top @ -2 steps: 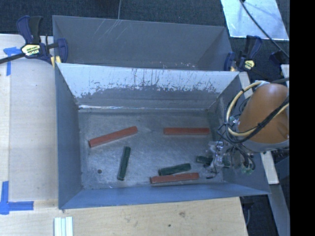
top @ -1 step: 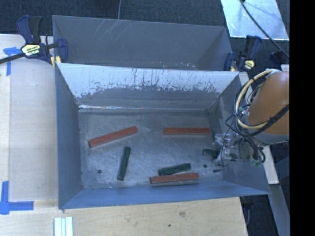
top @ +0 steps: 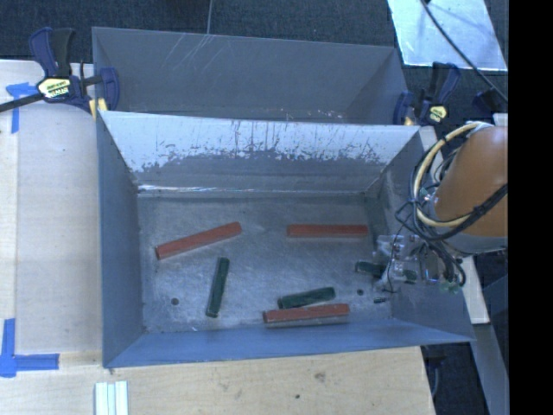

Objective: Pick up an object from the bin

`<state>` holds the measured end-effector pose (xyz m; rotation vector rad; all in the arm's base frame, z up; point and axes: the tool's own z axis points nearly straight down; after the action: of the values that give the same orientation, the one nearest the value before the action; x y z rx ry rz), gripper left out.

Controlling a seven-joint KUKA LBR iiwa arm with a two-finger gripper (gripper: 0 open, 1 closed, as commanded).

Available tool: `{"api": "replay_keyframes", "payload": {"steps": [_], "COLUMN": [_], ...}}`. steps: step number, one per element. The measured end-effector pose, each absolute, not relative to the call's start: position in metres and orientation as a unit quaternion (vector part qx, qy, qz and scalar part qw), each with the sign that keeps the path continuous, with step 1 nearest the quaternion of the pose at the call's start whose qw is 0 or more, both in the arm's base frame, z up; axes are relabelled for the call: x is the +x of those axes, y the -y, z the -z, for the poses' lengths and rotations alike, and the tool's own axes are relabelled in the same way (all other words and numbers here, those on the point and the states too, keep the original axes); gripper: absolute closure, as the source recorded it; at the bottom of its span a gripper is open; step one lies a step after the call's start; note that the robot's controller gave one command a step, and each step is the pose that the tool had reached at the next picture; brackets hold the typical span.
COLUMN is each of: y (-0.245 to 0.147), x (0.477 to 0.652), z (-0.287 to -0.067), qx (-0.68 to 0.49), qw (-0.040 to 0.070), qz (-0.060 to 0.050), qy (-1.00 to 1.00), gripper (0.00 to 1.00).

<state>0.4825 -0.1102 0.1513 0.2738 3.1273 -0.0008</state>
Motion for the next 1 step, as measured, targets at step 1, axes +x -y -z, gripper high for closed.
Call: {"api": "replay_keyframes", "payload": {"steps": [1], "y": [0.1102], "x": [0.4824], "z": [-0.1516], "qx": [0.087], "qw": [0.001], "qz": [0.000], "qy": [-0.996], "gripper": [1.00]}}
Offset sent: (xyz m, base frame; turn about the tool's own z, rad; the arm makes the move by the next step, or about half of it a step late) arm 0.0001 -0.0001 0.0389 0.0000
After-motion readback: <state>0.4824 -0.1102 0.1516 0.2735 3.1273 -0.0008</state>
